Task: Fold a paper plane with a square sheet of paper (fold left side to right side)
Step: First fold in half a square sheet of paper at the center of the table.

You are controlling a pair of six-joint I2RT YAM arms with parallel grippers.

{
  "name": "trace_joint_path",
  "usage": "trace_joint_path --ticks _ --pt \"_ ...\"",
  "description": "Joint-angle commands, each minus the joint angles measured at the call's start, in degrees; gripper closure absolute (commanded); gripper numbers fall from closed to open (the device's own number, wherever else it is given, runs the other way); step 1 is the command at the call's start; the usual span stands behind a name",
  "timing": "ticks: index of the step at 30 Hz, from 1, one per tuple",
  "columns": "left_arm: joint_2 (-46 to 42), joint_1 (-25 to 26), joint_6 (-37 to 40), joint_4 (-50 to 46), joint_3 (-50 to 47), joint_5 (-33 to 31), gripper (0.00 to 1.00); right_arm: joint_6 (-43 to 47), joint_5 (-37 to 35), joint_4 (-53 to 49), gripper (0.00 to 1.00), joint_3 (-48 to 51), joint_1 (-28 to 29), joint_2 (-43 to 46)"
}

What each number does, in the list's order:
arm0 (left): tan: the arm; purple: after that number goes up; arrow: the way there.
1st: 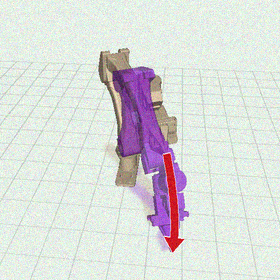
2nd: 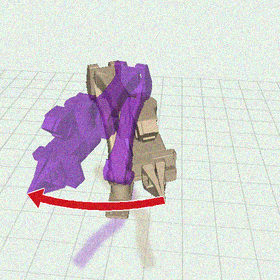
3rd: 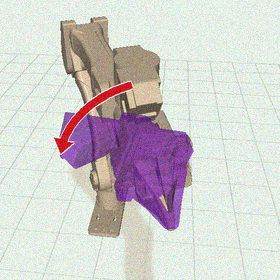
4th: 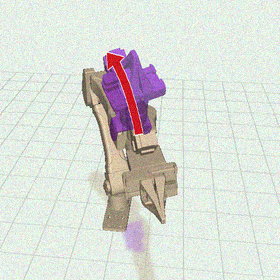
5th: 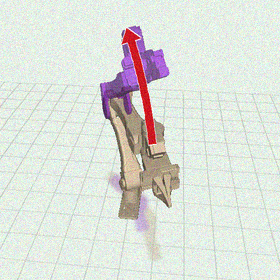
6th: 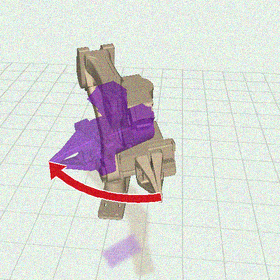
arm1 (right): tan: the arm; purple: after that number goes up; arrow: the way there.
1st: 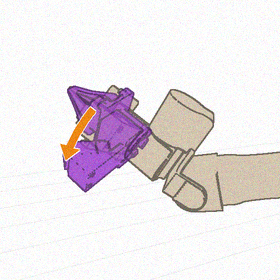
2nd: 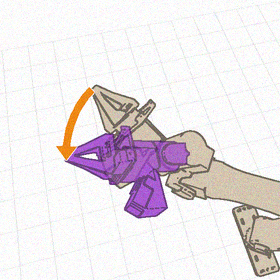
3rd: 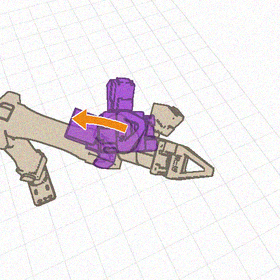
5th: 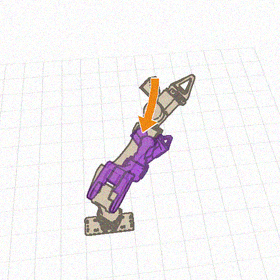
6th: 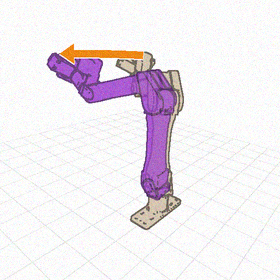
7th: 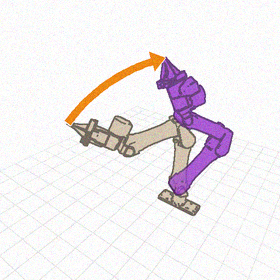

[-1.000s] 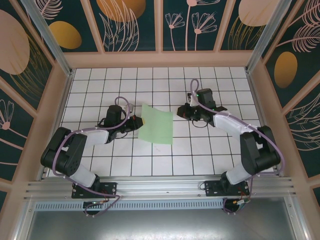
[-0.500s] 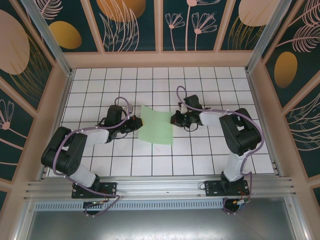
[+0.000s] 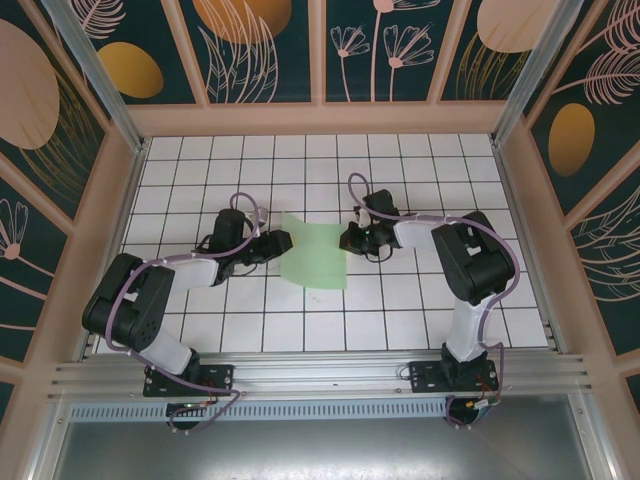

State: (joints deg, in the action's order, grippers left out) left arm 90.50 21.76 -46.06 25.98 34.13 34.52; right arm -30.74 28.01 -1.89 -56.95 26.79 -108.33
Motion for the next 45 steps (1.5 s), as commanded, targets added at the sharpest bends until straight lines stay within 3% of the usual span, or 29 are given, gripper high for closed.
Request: trace_joint_path --ticks 1,5,11,14,20,25,28,37,45 --pt "0.61 1.76 -1.30 3.57 2.21 2.57 0.48 1.19 -1.73 -2.13 0.93 -0.24 0.53 -1.43" --pt "3.08 4.08 -1.52 3.89 4.63 2.57 0.40 1.21 -1.47 -1.29 0.93 0.03 0.58 -1.01" --pt "7.19 5.97 -2.47 5.72 6.65 2.58 0.40 0.02 0.29 2.85 0.91 1.53 0.21 1.43" --pt "9.36 6.35 -2.80 6.44 7.19 2.59 0.45 -0.80 2.30 6.60 0.88 2.58 -0.58 4.54" --pt "11.00 6.94 -2.62 6.63 7.77 2.24 0.61 -2.56 6.00 10.33 0.66 3.92 -1.99 9.82" --pt "11.71 7.14 -2.38 6.37 7.57 1.72 0.74 -6.41 13.48 15.11 0.55 4.11 -1.31 8.89" --pt "11.64 7.29 -2.17 6.19 7.44 1.49 0.77 -6.83 13.88 14.23 0.52 2.79 -0.31 6.91" --pt "11.40 7.42 -2.10 6.02 7.38 1.13 0.82 -8.10 16.16 14.59 0.54 1.26 1.79 2.63" --pt "11.14 7.42 -2.15 5.84 7.27 0.91 0.83 -7.93 16.62 13.71 0.81 0.62 2.13 1.35"
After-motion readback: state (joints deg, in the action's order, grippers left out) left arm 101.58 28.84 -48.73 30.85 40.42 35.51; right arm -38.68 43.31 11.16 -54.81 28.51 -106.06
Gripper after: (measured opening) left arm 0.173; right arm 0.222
